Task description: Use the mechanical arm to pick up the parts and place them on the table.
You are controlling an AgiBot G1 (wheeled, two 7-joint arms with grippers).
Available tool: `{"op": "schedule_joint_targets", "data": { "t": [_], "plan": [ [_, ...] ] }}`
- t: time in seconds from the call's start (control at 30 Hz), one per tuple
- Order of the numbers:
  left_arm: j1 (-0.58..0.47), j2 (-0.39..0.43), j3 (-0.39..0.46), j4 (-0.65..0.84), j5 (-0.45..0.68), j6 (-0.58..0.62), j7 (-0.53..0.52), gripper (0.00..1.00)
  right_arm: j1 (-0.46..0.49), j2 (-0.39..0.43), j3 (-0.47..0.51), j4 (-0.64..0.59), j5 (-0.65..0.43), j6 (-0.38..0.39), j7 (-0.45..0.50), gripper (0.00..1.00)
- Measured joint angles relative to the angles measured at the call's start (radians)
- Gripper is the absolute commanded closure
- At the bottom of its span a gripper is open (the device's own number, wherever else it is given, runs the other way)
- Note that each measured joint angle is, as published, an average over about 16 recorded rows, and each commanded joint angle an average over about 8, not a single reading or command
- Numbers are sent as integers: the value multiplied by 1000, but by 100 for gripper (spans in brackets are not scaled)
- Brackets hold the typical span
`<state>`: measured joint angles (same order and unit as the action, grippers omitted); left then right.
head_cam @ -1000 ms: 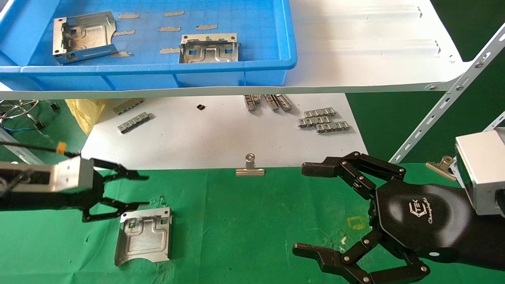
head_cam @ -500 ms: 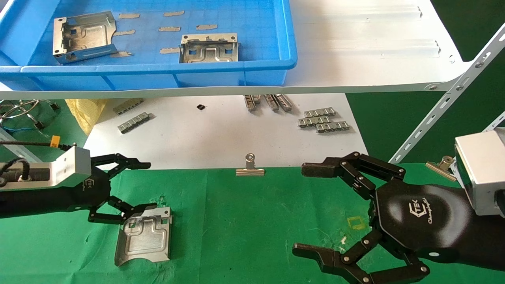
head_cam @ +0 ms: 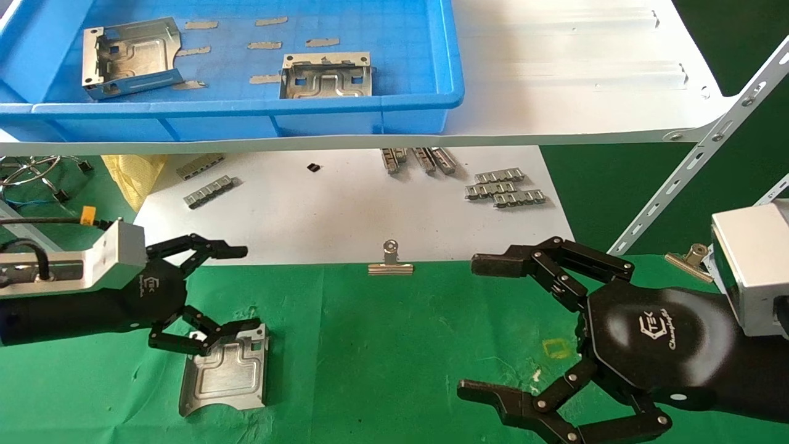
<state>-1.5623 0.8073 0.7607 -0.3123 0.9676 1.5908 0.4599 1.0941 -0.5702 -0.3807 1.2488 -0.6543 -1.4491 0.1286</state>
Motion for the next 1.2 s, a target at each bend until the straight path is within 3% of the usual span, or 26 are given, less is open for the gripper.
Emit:
{"op": "schedule_joint_targets", "data": {
  "t": [1.2],
  "plan": [
    [357, -144, -352, -712, -174, -70, -474, 0, 0, 0, 0, 0, 0, 0, 0, 0]
  ]
}}
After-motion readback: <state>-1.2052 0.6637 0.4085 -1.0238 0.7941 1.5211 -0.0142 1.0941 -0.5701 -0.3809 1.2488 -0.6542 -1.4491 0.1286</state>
